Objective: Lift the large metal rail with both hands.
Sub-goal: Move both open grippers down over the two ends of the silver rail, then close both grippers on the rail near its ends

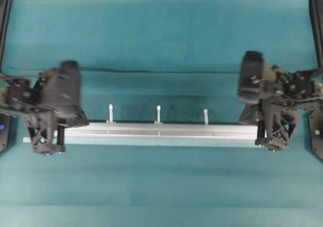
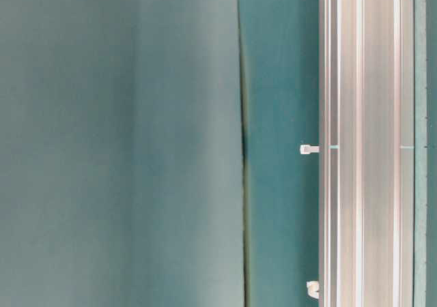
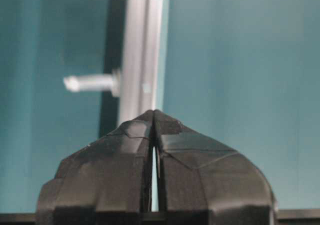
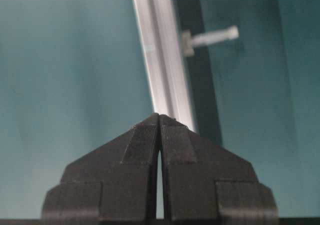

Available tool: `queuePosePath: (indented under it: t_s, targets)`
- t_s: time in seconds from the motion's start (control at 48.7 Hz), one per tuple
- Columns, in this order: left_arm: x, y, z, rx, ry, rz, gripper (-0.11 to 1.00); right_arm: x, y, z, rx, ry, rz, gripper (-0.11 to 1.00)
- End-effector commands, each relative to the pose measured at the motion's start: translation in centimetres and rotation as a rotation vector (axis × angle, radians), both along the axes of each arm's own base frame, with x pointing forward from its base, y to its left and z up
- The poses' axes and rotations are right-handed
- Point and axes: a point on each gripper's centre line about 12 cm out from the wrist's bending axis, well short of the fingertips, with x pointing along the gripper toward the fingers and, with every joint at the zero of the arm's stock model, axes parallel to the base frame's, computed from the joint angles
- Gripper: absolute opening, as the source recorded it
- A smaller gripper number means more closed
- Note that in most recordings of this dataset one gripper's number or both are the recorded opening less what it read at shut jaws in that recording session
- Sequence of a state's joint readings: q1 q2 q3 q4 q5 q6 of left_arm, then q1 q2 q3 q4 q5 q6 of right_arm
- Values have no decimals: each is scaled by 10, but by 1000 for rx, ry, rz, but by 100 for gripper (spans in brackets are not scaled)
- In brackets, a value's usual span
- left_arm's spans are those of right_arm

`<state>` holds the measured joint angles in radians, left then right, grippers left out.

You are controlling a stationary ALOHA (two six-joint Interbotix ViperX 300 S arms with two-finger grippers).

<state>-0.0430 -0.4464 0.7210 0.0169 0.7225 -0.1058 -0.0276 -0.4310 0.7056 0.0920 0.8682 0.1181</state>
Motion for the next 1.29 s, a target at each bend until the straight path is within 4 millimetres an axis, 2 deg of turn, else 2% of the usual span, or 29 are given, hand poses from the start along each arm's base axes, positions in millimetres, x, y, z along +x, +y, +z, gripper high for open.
queuePosePath:
  t_s: [0.0, 0.246, 0.554, 0.677, 0.76, 0.842, 0.924, 0.985, 1.068, 1.15, 1.191, 1.273]
  targets:
    - [7, -2, 6, 8, 43, -7, -1, 8, 1, 1, -25, 66, 47, 0]
    - [13, -2, 2, 19, 111, -10, -1, 24, 6, 0, -60, 133, 162, 0]
    - [13, -2, 2, 16, 114, -7, -1, 22, 5, -16, -49, 145, 140, 2]
    - [13, -2, 2, 16, 116, -6, -1, 24, 4, -22, -50, 122, 128, 15]
    - [13, -1, 1, 14, 120, 2, 3, 25, 3, -26, -51, 121, 127, 33]
    - [13, 1, 1, 12, 119, 12, 14, 26, 3, -31, -50, 124, 125, 58]
    - [13, 3, -3, 12, 131, 16, 35, 27, 6, -33, -63, 113, 142, 80]
    - [12, 1, -7, 11, 145, 16, 54, 31, 5, -34, -76, 92, 140, 92]
    - [15, 0, -14, 6, 164, 22, 78, 34, 4, -35, -81, 84, 131, 97]
    - [17, 0, -24, 10, 189, 18, 95, 35, 4, -38, -80, 92, 124, 96]
    - [18, 0, -29, 11, 197, 17, 99, 35, 4, -40, -80, 98, 125, 96]
    - [23, -1, -40, 12, 194, 13, 97, 35, 4, -44, -78, 107, 123, 96]
